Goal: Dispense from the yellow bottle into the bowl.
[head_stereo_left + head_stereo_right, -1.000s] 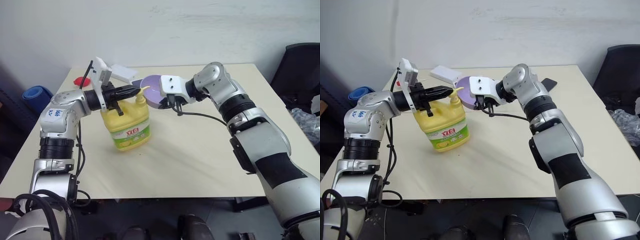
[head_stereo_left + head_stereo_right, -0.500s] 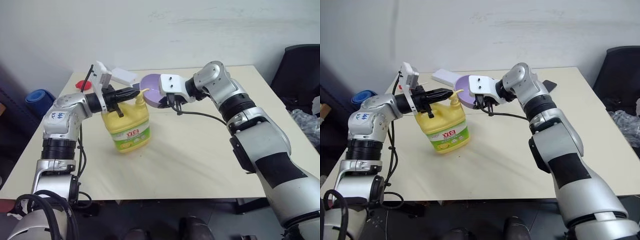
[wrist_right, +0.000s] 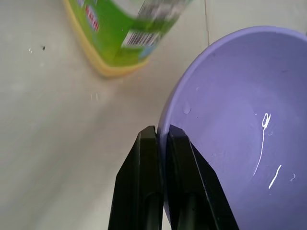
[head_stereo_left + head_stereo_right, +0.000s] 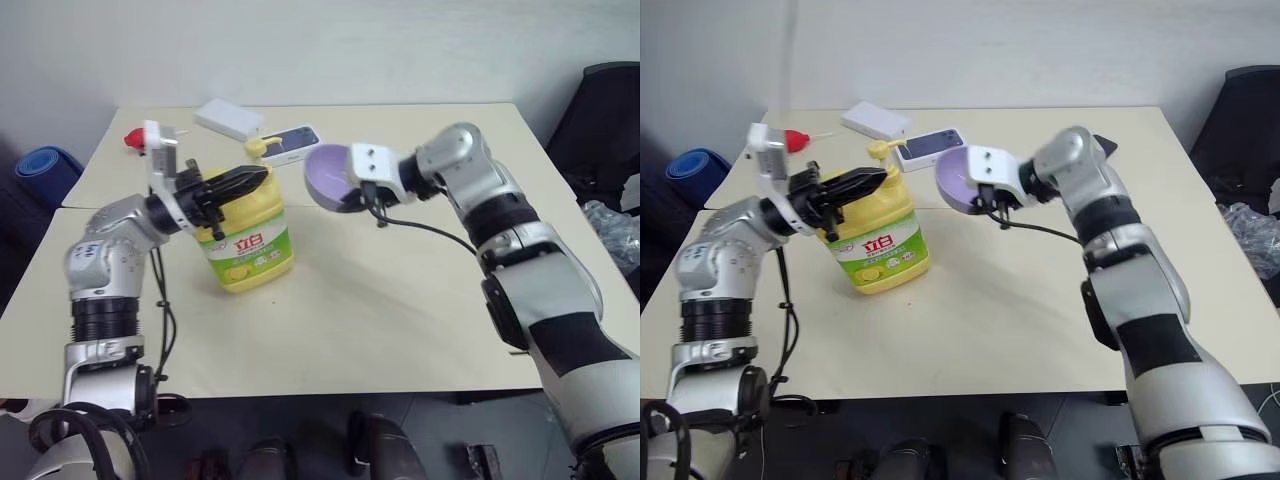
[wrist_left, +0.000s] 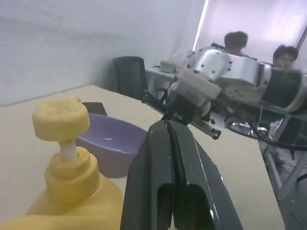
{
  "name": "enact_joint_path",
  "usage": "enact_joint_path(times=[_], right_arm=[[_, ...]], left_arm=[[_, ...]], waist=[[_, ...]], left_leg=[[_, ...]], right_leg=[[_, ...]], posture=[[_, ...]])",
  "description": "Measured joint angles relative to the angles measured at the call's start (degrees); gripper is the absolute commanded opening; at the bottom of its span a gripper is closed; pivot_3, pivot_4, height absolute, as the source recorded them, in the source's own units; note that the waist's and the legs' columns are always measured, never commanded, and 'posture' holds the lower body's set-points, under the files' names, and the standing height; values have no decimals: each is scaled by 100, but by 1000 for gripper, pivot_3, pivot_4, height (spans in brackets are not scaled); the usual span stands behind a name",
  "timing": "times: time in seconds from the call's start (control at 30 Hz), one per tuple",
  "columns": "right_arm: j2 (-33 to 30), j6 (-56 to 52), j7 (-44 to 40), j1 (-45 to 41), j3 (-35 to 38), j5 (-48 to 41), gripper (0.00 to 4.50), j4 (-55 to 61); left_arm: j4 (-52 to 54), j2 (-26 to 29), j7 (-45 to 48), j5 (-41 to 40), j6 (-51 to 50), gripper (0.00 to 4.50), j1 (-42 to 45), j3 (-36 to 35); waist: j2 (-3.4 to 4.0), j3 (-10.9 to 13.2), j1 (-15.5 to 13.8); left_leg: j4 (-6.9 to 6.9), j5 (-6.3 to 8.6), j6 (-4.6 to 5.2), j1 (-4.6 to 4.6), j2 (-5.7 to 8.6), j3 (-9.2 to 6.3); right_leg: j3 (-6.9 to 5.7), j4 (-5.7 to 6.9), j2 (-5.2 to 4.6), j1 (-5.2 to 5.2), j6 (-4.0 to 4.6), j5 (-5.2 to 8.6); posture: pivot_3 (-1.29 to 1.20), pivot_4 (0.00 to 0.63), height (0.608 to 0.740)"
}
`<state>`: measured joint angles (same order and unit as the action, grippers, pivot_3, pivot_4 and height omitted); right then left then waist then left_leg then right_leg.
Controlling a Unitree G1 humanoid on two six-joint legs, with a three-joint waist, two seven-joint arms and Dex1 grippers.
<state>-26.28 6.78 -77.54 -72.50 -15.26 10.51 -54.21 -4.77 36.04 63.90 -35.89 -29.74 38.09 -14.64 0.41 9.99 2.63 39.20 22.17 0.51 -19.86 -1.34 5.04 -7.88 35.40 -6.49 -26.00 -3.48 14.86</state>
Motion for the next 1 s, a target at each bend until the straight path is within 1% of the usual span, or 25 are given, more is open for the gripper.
enact_joint_path(times=[0.07, 0.1, 0.13, 0.2, 0.3, 0.33, 0.37, 0.43, 0.5, 0.53, 0.6, 0.63, 0.67, 0.73, 0.87, 0.97, 1.0], right_arm=[[-730, -504, -156, 1006, 209, -153, 0, 1131], [-951, -685, -190, 1325, 267, -183, 0, 1397], [-1187, -969, -211, 1828, 353, -239, 0, 1913], [-1391, -1342, -160, 2721, 456, -393, 0, 2855], [-1457, -1461, 114, 3391, 544, -498, 0, 3503], [-1491, -1460, 196, 3500, 590, -516, 0, 3611], [-1583, -1436, 385, 3709, 667, -520, 0, 3694], [-1637, -1434, 642, 3937, 776, -532, 0, 3704], [-1637, -1453, 767, 4042, 790, -576, 0, 3745], [-1638, -1512, 794, 4129, 847, -655, 257, 3840], [-1637, -1535, 814, 4232, 875, -739, 737, 3854], [-1637, -1506, 847, 4298, 875, -756, 949, 3832], [-1637, -1418, 886, 4375, 875, -762, 1383, 3795], [-1636, -1102, 925, 4500, 970, -923, 2041, 3761], [-1616, -411, 924, 4757, 1818, -1830, 3420, 3886], [-1616, -214, 895, 5313, 2443, -2527, 4433, 4450], [-1601, -235, 901, 5660, 2614, -2773, 4472, 4717]], left_arm=[[656, 371, 211, -40, 4, 33, -907, -126], [751, 408, 233, -58, -9, 33, -1194, -200], [901, 407, 196, -95, -33, 33, -1536, -281], [1325, 351, 50, -247, -105, 33, -2076, -405], [1870, 291, -163, -425, -135, 33, -2511, -548], [2008, 291, -182, -435, -118, 33, -2648, -573], [2209, 289, -204, -442, -55, 33, -3005, -595], [2223, 256, -239, -419, 84, 33, -3383, -672], [2181, 233, -254, -318, 312, 411, -3559, -689], [2169, 211, -276, -289, 420, 574, -3694, -699], [2113, 160, -306, -212, 559, 1152, -3829, -697], [2065, 140, -311, -164, 660, 1348, -3932, -687], [2025, 138, -311, -82, 754, 1714, -4043, -677], [1977, 117, -368, 103, 978, 2309, -4261, -677], [1893, 84, -637, 490, 1297, 3534, -4579, -673], [1771, 62, -762, 870, 1802, 4430, -4824, -681], [1721, 28, -780, 1046, 2058, 4472, -4968, -668]], waist=[[12, 7, -14], [16, 14, -29], [8, 22, -70], [-15, 43, -113], [-22, 78, -111], [-18, 83, -109], [-1, 105, -114], [-1, 114, -116], [0, 114, -136], [1, 115, -144], [1, 115, -156], [1, 115, -155], [1, 115, -153], [2, 115, -151], [2, 115, -175], [-1, 114, -250], [0, 114, -273]], left_leg=[[-6, 5, 8, -15, 1, -20], [-1, 10, 16, -27, 1, -29], [3, 15, 22, -56, 1, -30], [10, 15, 23, -81, 3, -26], [61, 13, 26, -83, 4, 1], [68, 13, 27, -63, 1, 7], [74, 13, 30, -15, -10, 5], [78, 9, 34, 12, -22, 6], [77, 10, 28, 34, -32, -6], [74, 13, 24, 44, -36, -7], [67, 19, 15, 49, -43, -8], [60, 18, 14, 46, -43, -5], [52, 13, 14, 40, -43, -2], [47, 11, 15, 26, -42, 12], [65, 8, 23, -11, -38, 23], [78, 11, 25, -12, -44, 20], [78, 12, 27, -13, -43, 20]], right_leg=[[-20, -2, 0, -6, 0, 0], [-35, -4, 2, -12, 0, 0], [-54, -12, 5, -37, 0, 0], [-101, -48, 6, -37, -1, 0], [-122, -34, 1, -27, -12, -9], [-120, -34, -2, -6, -11, -16], [-119, -83, -5, 64, -4, -37], [-109, -115, -8, 97, 16, -70], [-106, -126, -8, 127, 26, -77], [-105, -124, -8, 133, 30, -75], [-105, -119, -5, 132, 43, -67], [-106, -114, -3, 125, 44, -66], [-107, -102, 0, 118, 44, -65], [-107, -104, 4, 98, 43, -65], [-122, -109, 14, 69, 28, -74], [-119, -107, 15, 70, 26, -75], [-116, -110, 11, 70, 27, -75]], posture=[[0, 150, 740], [0, 150, 740], [0, 150, 740], [0, 150, 740], [0, 150, 740], [0, 150, 740], [0, 150, 740], [0, 150, 740], [0, 150, 740], [0, 150, 740], [0, 150, 740], [0, 150, 740], [0, 150, 740], [0, 150, 740], [0, 150, 740], [0, 150, 740], [0, 150, 740]])
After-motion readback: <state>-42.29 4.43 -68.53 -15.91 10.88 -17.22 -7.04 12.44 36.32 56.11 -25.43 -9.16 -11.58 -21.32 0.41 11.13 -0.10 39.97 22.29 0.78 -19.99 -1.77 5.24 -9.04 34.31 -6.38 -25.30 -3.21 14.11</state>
